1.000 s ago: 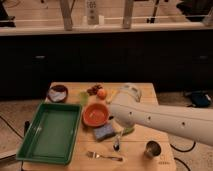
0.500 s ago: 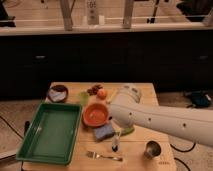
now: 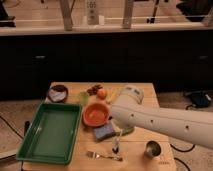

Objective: Place brush in tray

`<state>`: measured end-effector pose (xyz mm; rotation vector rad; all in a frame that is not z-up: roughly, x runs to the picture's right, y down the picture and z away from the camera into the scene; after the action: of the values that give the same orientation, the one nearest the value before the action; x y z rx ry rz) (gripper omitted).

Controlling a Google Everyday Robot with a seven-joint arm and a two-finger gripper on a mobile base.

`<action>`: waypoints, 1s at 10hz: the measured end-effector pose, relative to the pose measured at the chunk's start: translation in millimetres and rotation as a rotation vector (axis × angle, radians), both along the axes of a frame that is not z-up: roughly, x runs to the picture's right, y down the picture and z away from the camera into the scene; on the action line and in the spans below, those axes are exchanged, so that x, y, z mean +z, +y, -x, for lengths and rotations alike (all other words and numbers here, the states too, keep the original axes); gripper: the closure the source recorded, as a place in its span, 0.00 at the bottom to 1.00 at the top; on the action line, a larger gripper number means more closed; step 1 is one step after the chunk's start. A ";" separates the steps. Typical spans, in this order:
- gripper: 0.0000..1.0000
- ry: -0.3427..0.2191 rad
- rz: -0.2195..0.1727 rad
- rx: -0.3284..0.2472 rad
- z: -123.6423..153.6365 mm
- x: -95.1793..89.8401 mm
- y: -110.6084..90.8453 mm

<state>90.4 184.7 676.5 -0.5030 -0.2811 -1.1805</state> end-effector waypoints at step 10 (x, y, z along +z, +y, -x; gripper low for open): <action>0.95 -0.088 -0.010 -0.070 29.7 -5.7 -9.5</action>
<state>60.7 175.2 670.8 -0.4560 -0.3349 -1.2732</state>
